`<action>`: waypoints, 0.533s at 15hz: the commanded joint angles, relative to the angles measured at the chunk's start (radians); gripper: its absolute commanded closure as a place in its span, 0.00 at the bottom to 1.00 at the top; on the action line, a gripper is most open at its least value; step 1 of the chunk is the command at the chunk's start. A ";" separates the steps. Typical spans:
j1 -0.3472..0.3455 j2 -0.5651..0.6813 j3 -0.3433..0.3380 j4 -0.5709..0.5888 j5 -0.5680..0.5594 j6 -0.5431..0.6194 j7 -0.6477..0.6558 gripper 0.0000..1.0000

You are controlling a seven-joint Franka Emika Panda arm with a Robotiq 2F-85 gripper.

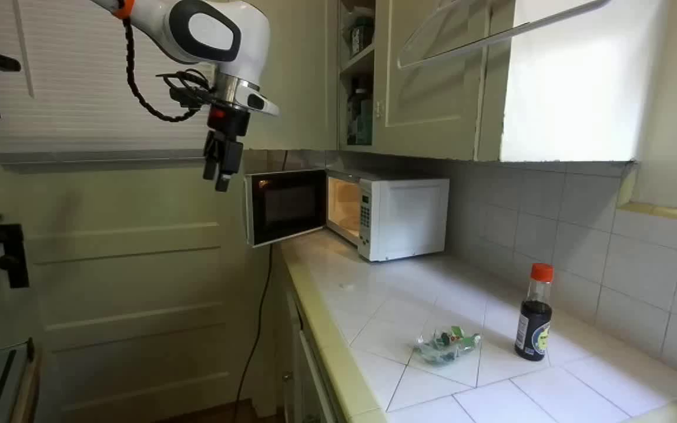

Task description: Put the green cup in the microwave

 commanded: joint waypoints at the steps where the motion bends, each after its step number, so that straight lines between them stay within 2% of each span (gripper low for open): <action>1: -0.011 0.000 0.010 0.002 0.002 -0.002 -0.002 0.00; 8: -0.013 0.001 0.017 0.001 -0.010 0.018 0.015 0.00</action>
